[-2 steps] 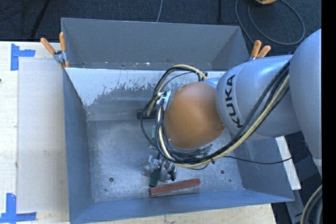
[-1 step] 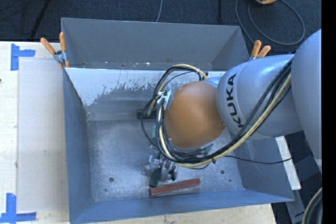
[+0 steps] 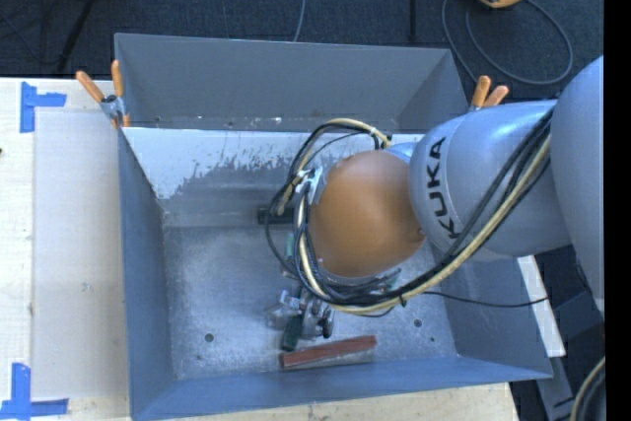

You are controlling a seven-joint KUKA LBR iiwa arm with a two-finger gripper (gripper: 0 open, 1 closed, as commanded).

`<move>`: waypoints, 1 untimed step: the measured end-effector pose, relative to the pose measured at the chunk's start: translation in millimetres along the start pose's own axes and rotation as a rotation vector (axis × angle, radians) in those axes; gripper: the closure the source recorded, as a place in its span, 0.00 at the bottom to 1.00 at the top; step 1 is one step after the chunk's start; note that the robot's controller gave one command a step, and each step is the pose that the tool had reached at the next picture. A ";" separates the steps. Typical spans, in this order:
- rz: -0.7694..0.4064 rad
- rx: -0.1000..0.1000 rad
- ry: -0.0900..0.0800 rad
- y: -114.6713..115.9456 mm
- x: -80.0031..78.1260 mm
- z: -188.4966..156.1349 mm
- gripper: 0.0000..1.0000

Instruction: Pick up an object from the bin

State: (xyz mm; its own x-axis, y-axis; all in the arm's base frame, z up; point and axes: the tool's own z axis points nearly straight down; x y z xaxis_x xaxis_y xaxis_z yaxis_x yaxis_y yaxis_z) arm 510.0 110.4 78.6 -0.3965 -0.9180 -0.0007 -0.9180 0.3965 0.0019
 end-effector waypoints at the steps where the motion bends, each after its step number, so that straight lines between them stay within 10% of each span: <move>1: 0.001 0.000 0.000 0.1 -0.1 -2.9 1.00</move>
Offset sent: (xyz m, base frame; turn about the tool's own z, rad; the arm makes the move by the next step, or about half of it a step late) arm -0.0001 -0.0003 0.0307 0.0000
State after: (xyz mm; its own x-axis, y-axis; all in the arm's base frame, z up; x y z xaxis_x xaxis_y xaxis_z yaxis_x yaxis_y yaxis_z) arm 509.9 110.5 81.5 -0.3976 -0.9176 -0.0008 -0.9176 0.3976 0.0014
